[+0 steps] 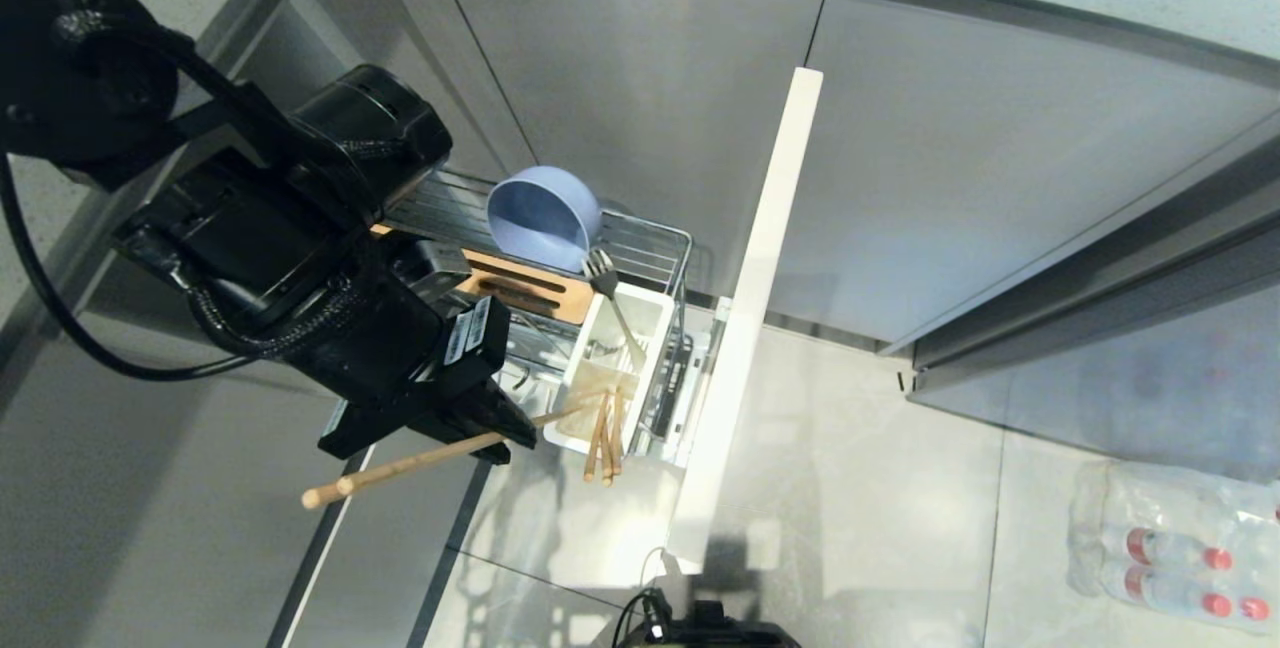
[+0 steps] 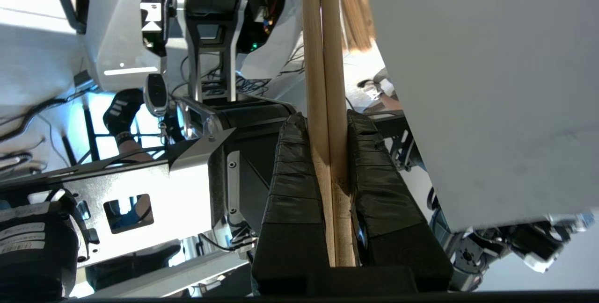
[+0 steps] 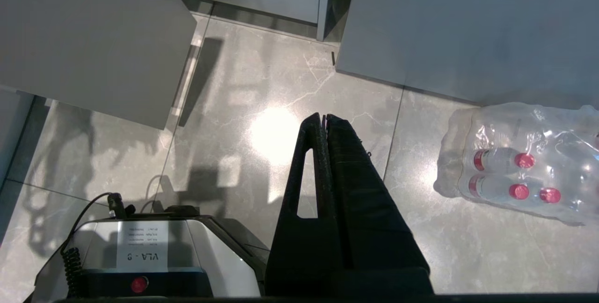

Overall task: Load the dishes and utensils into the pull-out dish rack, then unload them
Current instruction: Pick up the chopsticks and place it in the cupboard

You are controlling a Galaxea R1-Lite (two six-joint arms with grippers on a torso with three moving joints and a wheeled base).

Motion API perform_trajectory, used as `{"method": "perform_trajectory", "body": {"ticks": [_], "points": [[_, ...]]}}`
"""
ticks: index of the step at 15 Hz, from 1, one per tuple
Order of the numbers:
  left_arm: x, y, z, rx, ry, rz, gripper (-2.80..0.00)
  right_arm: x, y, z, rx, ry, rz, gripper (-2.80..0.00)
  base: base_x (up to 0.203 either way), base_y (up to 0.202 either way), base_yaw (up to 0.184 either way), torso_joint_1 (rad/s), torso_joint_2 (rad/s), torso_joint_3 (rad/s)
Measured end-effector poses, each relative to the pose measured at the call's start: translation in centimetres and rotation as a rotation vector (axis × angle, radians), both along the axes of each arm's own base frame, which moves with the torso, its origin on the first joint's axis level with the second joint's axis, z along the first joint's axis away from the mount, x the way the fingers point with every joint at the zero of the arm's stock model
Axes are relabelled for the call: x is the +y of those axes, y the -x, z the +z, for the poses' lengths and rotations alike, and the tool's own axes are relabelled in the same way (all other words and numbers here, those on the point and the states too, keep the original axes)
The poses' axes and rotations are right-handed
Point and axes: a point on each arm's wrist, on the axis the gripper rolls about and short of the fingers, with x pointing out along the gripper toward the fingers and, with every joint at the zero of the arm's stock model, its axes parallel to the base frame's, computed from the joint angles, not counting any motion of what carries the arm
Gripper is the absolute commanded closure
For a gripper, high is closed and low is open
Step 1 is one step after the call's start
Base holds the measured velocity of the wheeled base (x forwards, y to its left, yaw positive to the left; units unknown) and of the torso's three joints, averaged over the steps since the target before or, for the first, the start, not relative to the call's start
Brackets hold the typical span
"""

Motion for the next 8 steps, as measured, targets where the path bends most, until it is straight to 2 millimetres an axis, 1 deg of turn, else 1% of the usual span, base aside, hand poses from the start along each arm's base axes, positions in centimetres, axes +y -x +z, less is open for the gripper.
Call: {"method": "perform_trajectory", "body": {"ticks": [3,8], "points": [[-0.23,-0.4,-0.44,0.013,-0.011,0.002,0.0,0.0,0.0,0.0,0.0,0.0,0.0,0.0,0.0,0.0,0.0,0.0,0.0,0.0],[-0.28,-0.59,-0.57,0.015,-0.016,0.006,0.0,0.0,0.0,0.0,0.0,0.0,0.0,0.0,0.0,0.0,0.0,0.0,0.0,0.0]]}}
